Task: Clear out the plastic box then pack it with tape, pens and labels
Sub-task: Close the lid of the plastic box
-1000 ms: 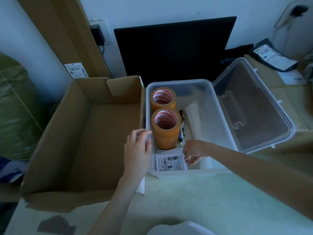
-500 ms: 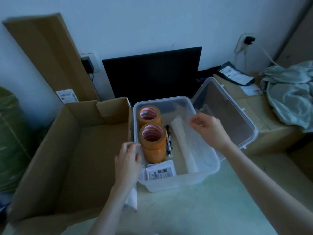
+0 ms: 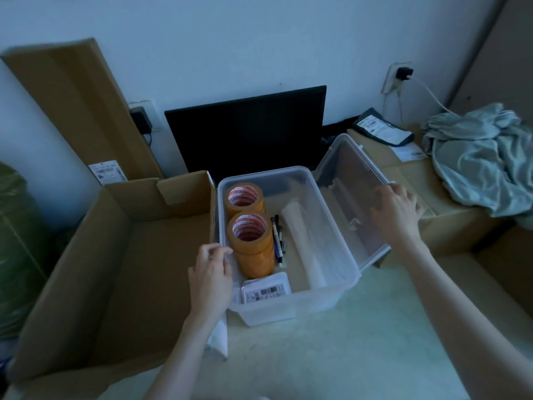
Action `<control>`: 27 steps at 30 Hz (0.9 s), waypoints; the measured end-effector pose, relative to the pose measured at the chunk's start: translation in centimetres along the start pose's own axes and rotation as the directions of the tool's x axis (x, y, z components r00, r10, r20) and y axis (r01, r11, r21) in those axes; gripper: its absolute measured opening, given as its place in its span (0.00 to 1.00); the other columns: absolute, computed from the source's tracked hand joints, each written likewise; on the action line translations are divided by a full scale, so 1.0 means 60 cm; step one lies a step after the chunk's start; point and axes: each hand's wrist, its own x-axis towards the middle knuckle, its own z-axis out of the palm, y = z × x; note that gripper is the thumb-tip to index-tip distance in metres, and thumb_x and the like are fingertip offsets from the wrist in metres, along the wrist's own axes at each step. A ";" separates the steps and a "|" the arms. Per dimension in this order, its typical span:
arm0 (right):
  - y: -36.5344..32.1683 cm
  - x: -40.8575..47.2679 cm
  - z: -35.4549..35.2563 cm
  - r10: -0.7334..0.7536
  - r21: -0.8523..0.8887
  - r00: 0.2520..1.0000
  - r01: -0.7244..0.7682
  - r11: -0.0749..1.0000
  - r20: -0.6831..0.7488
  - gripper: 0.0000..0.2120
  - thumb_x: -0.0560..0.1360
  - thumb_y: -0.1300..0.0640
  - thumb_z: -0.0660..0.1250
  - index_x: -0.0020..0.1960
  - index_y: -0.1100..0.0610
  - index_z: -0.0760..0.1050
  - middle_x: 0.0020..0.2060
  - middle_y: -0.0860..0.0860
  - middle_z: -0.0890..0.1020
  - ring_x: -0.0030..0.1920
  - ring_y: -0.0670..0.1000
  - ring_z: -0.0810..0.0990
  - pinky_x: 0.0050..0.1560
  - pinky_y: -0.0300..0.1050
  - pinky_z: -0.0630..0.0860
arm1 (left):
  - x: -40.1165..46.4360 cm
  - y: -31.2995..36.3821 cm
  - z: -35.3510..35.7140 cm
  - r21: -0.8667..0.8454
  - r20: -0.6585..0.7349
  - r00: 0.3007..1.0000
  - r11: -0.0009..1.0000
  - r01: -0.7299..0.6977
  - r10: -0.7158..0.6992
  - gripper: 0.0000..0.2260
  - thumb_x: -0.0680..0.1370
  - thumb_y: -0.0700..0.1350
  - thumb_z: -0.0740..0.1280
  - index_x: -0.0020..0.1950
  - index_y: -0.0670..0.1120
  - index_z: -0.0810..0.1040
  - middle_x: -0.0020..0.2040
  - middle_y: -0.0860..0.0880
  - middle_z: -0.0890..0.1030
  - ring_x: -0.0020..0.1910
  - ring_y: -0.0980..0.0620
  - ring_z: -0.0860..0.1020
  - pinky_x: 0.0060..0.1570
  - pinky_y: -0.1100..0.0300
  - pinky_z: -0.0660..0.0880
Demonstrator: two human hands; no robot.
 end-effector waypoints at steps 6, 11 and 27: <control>-0.003 -0.016 0.005 -0.034 0.329 0.991 0.074 0.941 -0.128 0.24 0.71 0.73 0.58 0.65 0.60 0.71 0.62 0.61 0.71 0.60 0.63 0.70 0.56 0.50 0.65 | -0.001 0.001 0.000 -0.004 0.004 1.000 1.000 0.008 -0.008 0.09 0.76 0.38 0.66 0.55 0.46 0.79 0.58 0.47 0.73 0.55 0.48 0.76 0.56 0.45 0.70; -0.016 -0.047 0.029 0.031 0.631 0.994 0.044 0.774 -0.107 0.19 0.75 0.64 0.65 0.66 0.58 0.70 0.57 0.52 0.79 0.52 0.48 0.76 0.51 0.40 0.69 | -0.002 0.002 0.001 -0.014 0.009 1.000 1.000 0.027 -0.027 0.08 0.77 0.38 0.65 0.54 0.46 0.79 0.59 0.48 0.73 0.56 0.49 0.75 0.56 0.45 0.69; -0.034 -0.079 0.080 0.156 0.757 0.984 -0.164 0.633 0.082 0.19 0.80 0.49 0.60 0.52 0.65 0.77 0.29 0.55 0.68 0.28 0.51 0.63 0.28 0.44 0.59 | -0.003 -0.002 0.001 -0.144 -0.026 0.998 0.988 0.046 -0.051 0.18 0.78 0.40 0.65 0.67 0.48 0.72 0.58 0.51 0.76 0.55 0.53 0.76 0.55 0.48 0.76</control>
